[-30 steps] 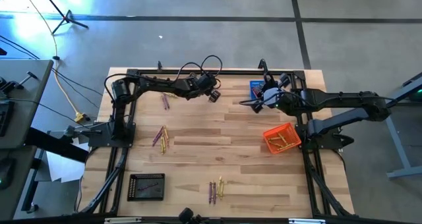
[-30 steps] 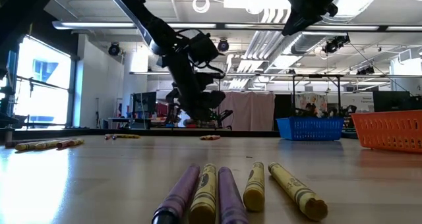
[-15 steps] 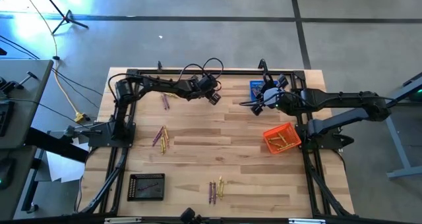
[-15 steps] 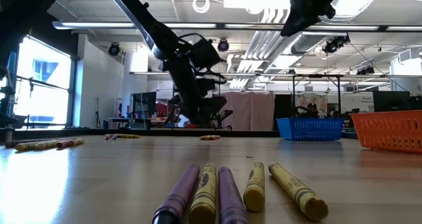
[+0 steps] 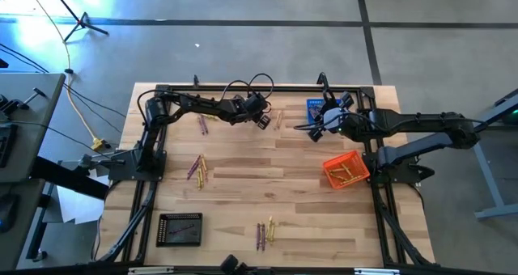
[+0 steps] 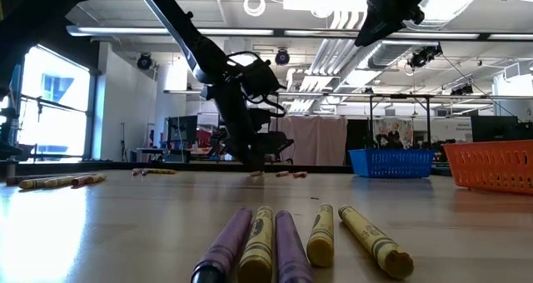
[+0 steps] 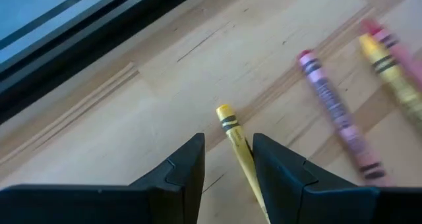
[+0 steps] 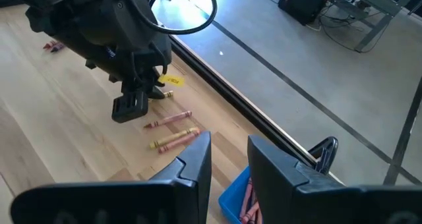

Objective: Sort crayons
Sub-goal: Put the yellow crayon into the orange basket

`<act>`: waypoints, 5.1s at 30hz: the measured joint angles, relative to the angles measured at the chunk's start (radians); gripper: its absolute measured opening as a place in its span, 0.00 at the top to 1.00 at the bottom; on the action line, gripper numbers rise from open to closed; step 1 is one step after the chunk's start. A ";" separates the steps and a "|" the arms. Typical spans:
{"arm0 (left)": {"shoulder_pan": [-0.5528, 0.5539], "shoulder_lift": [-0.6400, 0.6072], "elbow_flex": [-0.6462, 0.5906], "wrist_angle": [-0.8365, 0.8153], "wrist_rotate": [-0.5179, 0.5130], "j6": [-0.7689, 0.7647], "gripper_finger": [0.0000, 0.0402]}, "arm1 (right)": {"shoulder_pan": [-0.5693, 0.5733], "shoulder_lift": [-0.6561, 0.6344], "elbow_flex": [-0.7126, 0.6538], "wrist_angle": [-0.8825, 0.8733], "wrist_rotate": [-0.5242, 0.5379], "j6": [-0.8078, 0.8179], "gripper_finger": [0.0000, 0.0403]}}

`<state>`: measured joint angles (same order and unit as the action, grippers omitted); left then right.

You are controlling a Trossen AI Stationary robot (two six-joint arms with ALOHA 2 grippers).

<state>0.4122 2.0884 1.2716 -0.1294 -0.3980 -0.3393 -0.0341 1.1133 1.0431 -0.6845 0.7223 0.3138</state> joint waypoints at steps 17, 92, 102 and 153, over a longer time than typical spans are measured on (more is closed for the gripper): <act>-0.007 0.009 0.002 -0.068 -0.026 -0.026 0.80 | 0.000 0.000 0.000 0.000 0.000 0.000 0.79; -0.263 -0.154 0.000 0.872 0.420 0.211 1.00 | 0.660 0.024 -0.384 -0.187 0.685 1.431 0.77; -0.266 -0.154 0.000 0.868 0.348 0.211 1.00 | 0.658 0.020 -0.391 -0.094 0.723 1.330 0.77; -0.329 -0.294 0.000 0.740 -0.081 0.533 1.00 | -0.276 -0.070 -0.390 0.884 -0.714 -0.215 0.77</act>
<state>0.0830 1.7939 1.2713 0.6103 -0.4787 0.1940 -0.3105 1.0429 0.6533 0.1993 0.0084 0.0987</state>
